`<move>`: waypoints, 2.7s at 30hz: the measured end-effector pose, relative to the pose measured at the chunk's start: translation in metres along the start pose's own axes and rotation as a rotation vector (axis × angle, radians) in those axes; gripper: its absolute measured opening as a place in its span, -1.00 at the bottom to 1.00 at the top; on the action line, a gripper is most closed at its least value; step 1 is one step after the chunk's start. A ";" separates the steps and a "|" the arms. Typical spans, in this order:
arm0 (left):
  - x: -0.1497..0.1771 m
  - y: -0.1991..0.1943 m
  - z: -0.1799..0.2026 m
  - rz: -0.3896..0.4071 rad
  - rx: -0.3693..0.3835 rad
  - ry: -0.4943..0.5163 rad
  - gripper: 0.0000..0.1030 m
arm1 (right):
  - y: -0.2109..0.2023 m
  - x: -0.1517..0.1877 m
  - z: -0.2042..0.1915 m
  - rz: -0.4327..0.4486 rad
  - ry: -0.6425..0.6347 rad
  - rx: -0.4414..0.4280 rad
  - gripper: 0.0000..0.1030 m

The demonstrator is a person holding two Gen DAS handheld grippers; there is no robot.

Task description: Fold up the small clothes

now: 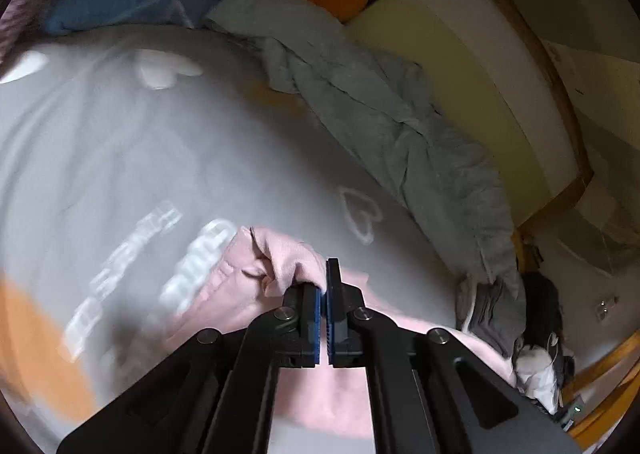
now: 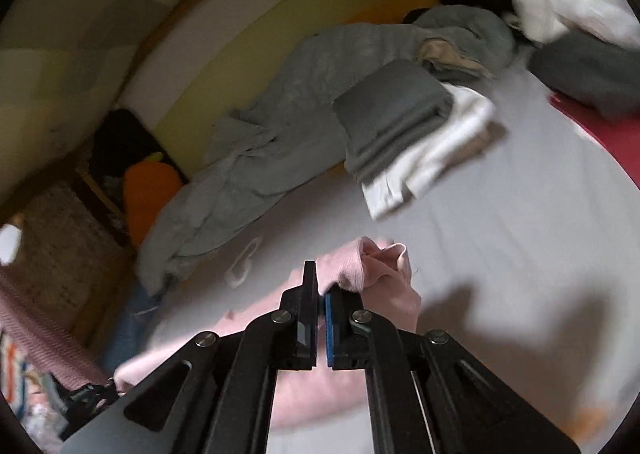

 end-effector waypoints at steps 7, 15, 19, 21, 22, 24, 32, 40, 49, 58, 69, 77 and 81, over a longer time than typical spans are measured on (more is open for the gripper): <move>-0.022 0.123 -0.010 -0.186 -0.177 0.108 -0.84 | 0.106 -0.019 -0.016 -0.126 -0.007 0.133 -0.74; -0.002 0.064 -0.035 -0.081 -0.147 0.170 0.31 | 0.081 -0.023 0.012 0.056 -0.157 0.262 0.35; 0.005 0.025 -0.016 -0.032 -0.109 0.270 0.41 | 0.047 -0.012 0.031 0.006 -0.176 0.240 0.35; 0.009 0.013 -0.010 -0.023 -0.086 0.274 0.50 | 0.031 0.003 0.041 -0.040 -0.142 0.197 0.35; 0.014 0.008 -0.010 -0.029 -0.084 0.264 0.50 | 0.027 0.010 0.045 -0.070 -0.118 0.165 0.35; 0.026 0.005 -0.014 -0.048 -0.073 0.243 0.50 | 0.024 0.032 0.057 -0.158 -0.047 0.076 0.35; 0.060 0.022 -0.034 -0.122 -0.109 0.147 0.48 | 0.042 0.061 0.045 -0.248 0.033 -0.090 0.36; 0.064 0.001 -0.041 -0.070 -0.095 0.105 0.36 | 0.063 0.053 0.009 -0.131 0.013 0.175 -0.62; 0.009 -0.100 -0.040 0.247 -0.239 0.234 0.36 | 0.030 0.062 -0.175 0.016 -0.374 0.028 -0.65; 0.003 -0.092 -0.069 0.193 -0.241 0.171 0.36 | 0.094 0.195 -0.308 -0.189 -0.540 -0.095 -0.65; 0.003 -0.088 -0.071 0.174 -0.230 0.156 0.36 | 0.081 0.204 -0.303 -0.205 -0.427 -0.252 -0.65; 0.003 -0.091 -0.072 0.188 -0.230 0.166 0.36 | 0.062 0.227 -0.290 -0.278 -0.487 -0.353 0.10; 0.006 -0.076 -0.066 0.132 -0.142 0.199 0.36 | 0.035 0.204 -0.257 -0.213 -0.460 -0.315 0.10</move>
Point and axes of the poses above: each gripper's, at about its wrist camera, not at the fingertips, and y roughly the way its jaws point, z to its right, x to its underside, the point moved 1 cm from there along y, roughly the way its jaws point, and after that the axes turned 7 degrees about x, right-handed, at the moved point
